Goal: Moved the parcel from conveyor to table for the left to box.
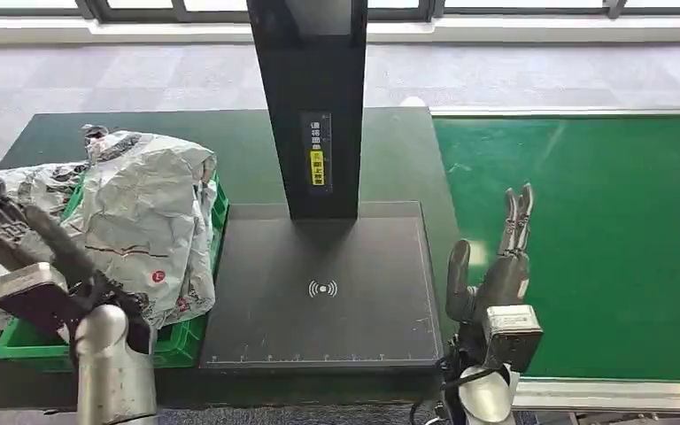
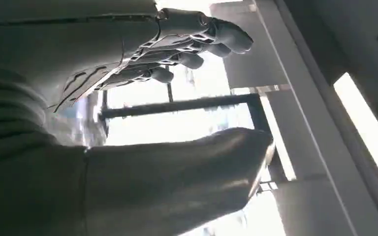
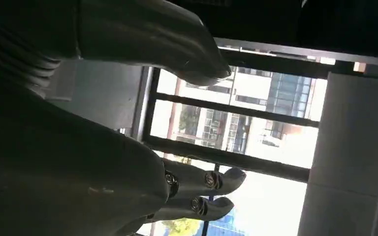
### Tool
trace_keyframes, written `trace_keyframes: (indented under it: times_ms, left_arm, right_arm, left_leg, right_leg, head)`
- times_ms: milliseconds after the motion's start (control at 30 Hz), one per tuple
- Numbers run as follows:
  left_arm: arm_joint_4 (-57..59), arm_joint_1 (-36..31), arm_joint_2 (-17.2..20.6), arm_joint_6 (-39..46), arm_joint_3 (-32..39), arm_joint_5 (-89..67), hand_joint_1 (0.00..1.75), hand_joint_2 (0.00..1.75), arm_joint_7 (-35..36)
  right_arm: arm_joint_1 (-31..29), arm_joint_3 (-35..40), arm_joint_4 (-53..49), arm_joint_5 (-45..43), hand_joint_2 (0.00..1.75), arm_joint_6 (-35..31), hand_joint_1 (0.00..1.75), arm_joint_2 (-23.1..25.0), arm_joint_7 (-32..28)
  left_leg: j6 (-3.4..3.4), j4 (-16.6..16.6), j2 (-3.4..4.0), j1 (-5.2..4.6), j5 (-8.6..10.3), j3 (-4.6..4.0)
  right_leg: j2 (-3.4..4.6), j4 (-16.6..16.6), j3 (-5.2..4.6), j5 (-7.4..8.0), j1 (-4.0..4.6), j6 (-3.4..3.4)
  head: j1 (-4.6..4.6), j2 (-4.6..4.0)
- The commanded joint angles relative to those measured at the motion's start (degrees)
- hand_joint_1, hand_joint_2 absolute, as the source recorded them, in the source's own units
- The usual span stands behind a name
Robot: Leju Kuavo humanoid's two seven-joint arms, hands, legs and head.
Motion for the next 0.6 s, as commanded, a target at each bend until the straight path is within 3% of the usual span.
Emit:
trace_keyframes:
  times_ms: [33, 200, 267, 433, 600]
  left_arm:
    - [-5.51, 9.79, 0.5, -15.33, -22.17, 6.61, 0.0, 0.0, -1.18]
    - [-4.16, 9.25, -0.28, -20.06, -25.09, 8.84, 0.0, 0.0, -1.18]
    - [-3.69, 10.1, -0.82, -18.26, -25.57, 7.79, 0.0, 0.0, -1.18]
    - [-2.61, 10.85, -1.13, -17.79, -24.89, 9.02, 0.0, 0.0, -1.18]
    - [7.86, 8.57, -1.63, -15.79, -22.0, 8.83, 0.0, 0.0, -1.18]
  right_arm:
    - [-5.32, 10.58, 4.69, 3.89, 0.0, 6.4, 0.0, -3.6, 0.17]
    - [-6.4, 11.54, 4.57, 7.05, 0.0, 7.55, 0.0, -0.92, 0.17]
    - [-5.79, 9.68, 6.09, 9.36, 0.0, 4.24, 0.0, 1.71, 0.17]
    - [-6.9, 10.14, 8.95, 6.96, 0.0, 5.07, 0.0, 0.65, 0.17]
    - [-9.43, 9.36, 13.35, 3.93, 0.0, 7.53, 0.0, 1.65, 0.17]
  left_leg:
    - [0.08, -0.05, 0.6, -0.01, -0.09, 0.14]
    - [0.05, -0.06, 0.54, 0.0, -0.07, 0.15]
    - [0.1, -0.15, 0.74, -0.05, -0.09, 0.28]
    - [0.04, -0.12, 0.51, -0.02, -0.07, 0.21]
    - [0.11, -0.3, 0.85, -0.07, -0.07, 0.45]
  right_leg:
    - [0.19, -0.11, 0.05, 0.02, 0.05, -0.04]
    - [0.09, -0.13, 0.08, 0.04, 0.13, -0.04]
    - [-0.03, -0.18, 0.19, 0.03, 0.15, -0.08]
    - [0.08, -0.14, 0.13, 0.02, 0.15, -0.02]
    - [0.12, -0.31, 0.34, 0.08, 0.15, -0.05]
  head:
    - [0.0, 0.0]
    - [0.0, 0.0]
    - [-0.02, 0.0]
    - [0.0, 0.0]
    - [0.0, 0.0]
